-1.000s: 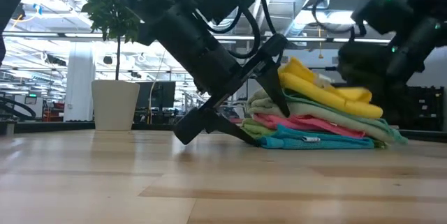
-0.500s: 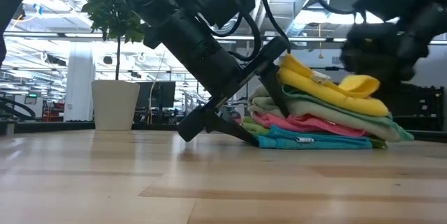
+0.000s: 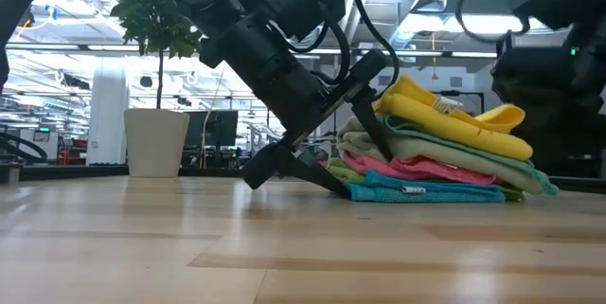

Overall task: Fold microfiber towels
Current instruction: Put the folded stacked microfiber towels into the transparent bin

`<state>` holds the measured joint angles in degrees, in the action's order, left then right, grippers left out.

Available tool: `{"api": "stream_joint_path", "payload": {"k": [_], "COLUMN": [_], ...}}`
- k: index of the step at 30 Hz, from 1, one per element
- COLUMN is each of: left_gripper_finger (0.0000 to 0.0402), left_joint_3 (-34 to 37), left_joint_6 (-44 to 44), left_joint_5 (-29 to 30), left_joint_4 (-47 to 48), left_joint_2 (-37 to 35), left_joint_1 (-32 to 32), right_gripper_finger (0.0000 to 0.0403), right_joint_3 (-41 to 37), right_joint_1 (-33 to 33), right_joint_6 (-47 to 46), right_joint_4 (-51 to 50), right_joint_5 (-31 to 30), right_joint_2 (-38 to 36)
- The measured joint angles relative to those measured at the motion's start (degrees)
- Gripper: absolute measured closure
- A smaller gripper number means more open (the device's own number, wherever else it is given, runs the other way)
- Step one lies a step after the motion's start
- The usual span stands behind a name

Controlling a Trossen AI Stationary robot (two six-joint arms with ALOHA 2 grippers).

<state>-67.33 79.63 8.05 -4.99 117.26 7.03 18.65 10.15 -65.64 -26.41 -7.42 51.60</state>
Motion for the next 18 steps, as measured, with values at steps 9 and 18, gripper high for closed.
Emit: {"api": "stream_joint_path", "payload": {"k": [9,18], "left_gripper_finger": [0.0127,0.0127], "left_joint_3": [0.1,0.2], "left_joint_6": [1.0,0.5], "left_joint_5": [0.3,1.3], "left_joint_4": [0.4,-2.9], "left_joint_2": [-0.5,0.1], "left_joint_1": [-0.4,-1.0], "right_gripper_finger": [0.0117,0.0117], "right_joint_3": [-10.3,-8.4], "right_joint_1": [-6.5,-7.9], "right_joint_6": [-1.3,1.8], "right_joint_4": [27.9,41.6], "right_joint_5": [2.7,5.1], "right_joint_2": [5.9,18.2]}}
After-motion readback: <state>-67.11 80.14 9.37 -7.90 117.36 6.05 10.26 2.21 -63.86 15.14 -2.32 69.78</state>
